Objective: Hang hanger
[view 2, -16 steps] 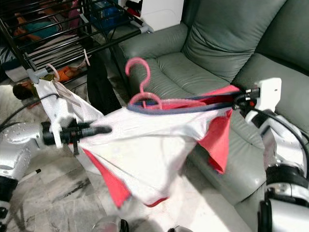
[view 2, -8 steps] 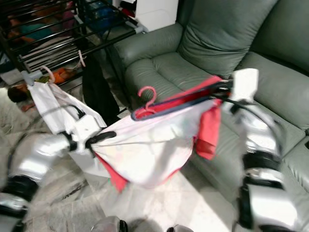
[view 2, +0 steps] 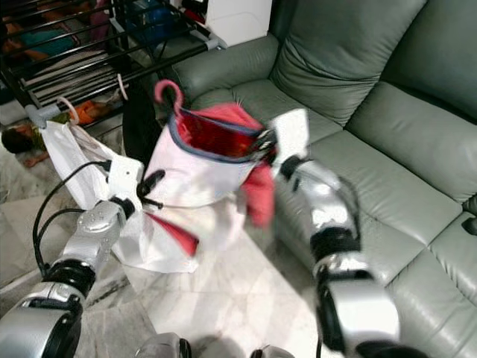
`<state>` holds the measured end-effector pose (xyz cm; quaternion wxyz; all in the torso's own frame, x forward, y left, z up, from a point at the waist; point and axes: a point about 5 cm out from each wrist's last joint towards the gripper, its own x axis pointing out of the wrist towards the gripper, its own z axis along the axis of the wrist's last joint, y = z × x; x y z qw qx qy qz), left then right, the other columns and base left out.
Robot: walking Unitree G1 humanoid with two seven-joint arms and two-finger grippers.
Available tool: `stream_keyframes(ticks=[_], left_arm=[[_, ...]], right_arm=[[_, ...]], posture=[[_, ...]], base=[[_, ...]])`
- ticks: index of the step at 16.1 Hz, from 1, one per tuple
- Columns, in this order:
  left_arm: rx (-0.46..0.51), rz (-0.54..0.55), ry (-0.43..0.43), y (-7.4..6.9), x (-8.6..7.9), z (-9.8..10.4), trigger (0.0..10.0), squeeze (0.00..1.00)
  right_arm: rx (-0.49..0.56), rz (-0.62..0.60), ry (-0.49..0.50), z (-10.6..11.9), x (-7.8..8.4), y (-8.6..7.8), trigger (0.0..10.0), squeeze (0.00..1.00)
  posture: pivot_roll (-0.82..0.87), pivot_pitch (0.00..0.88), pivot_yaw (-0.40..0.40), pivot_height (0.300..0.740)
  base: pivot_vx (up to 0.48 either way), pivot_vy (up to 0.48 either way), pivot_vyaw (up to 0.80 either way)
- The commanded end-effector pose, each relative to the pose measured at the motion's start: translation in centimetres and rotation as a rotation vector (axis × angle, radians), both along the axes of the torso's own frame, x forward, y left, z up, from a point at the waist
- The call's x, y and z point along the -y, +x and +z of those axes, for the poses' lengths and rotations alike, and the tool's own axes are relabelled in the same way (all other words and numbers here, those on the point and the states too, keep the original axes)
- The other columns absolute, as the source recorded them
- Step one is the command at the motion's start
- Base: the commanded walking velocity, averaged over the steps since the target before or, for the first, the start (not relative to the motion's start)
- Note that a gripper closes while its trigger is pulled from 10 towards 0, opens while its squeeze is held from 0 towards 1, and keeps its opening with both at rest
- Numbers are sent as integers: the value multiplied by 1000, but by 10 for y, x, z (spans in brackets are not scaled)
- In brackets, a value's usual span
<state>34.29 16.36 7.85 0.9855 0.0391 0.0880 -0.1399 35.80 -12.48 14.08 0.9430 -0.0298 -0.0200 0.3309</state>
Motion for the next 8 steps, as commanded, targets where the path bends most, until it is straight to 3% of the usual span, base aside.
stream_keyframes(ticks=[1,5,6,7,8], left_arm=[[22,49,-38,4,-3,6,0,0],[55,69,-113,14,8,19,0,0],[57,70,-115,15,8,20,0,0],[66,66,-124,17,10,23,0,0],[70,64,-127,17,11,24,0,0]], right_arm=[[-19,106,-29,-7,-11,-10,0,0],[-166,412,-159,-56,-41,-57,0,0],[-171,424,-167,-59,-42,-60,0,0],[-146,428,-238,-65,-44,-63,745,0],[-130,425,-272,-67,-44,-64,745,0]], posture=[[-39,0,-10,740],[-46,0,-10,740],[-46,0,-9,740],[-47,0,-9,740],[-47,0,-9,740]], base=[[0,0,0],[0,0,0],[0,0,0],[0,0,0],[0,0,0]])
